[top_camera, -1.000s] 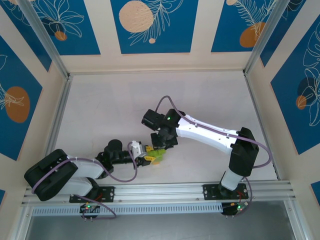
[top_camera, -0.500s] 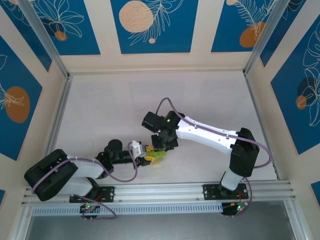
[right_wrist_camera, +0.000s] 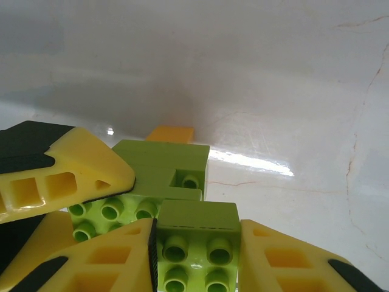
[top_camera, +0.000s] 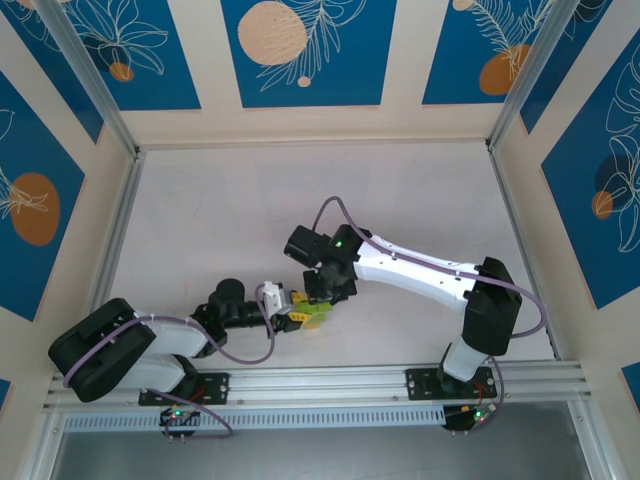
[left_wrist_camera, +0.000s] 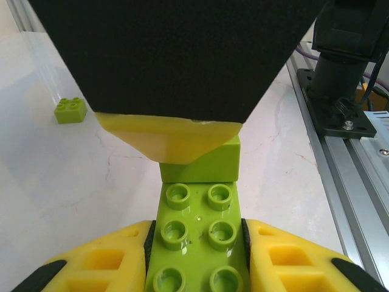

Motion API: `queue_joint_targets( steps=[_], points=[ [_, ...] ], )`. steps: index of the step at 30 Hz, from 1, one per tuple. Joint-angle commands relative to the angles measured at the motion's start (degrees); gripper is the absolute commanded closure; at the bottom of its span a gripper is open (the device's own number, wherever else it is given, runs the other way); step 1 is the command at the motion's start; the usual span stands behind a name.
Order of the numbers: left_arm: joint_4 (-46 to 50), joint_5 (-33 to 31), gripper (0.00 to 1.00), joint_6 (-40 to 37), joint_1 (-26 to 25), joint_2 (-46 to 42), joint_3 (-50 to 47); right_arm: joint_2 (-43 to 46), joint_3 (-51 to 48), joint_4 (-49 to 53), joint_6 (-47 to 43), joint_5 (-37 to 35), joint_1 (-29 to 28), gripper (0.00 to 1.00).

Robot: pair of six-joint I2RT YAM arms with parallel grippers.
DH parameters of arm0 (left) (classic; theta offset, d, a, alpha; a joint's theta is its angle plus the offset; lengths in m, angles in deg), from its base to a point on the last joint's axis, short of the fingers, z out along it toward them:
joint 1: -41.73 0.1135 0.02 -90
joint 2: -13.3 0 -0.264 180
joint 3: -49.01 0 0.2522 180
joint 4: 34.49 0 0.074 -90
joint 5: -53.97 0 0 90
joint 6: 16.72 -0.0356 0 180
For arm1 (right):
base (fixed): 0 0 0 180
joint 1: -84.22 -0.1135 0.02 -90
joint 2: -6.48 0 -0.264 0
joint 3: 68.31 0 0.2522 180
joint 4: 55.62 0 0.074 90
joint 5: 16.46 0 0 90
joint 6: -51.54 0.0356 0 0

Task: Assemble a carrot with lego

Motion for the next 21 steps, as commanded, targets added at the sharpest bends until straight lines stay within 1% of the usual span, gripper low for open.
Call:
queue_joint_targets(
  steps=[1,11,17,21],
  points=[
    [2.32,0.7,0.69,-1.26,0.56,0.9,0.87,-4.08,-1.96,0.1,0.81,3.06,-1.78,0.67],
    [2.52,0.58,0.69,-1.35,0.46,1.02,0.89,-6.83,-1.82,1.41,-0.1,3.32,-2.58,0.67],
    [2.77,0.6,0.7,-1.44,0.43,1.16,1.02,-8.15,1.35,4.35,-1.8,1.48,-2.81,0.67],
    [2.94,0.64,0.7,-1.49,0.47,1.18,1.06,-8.73,2.34,4.75,-2.36,1.64,-2.79,0.66]
  ],
)
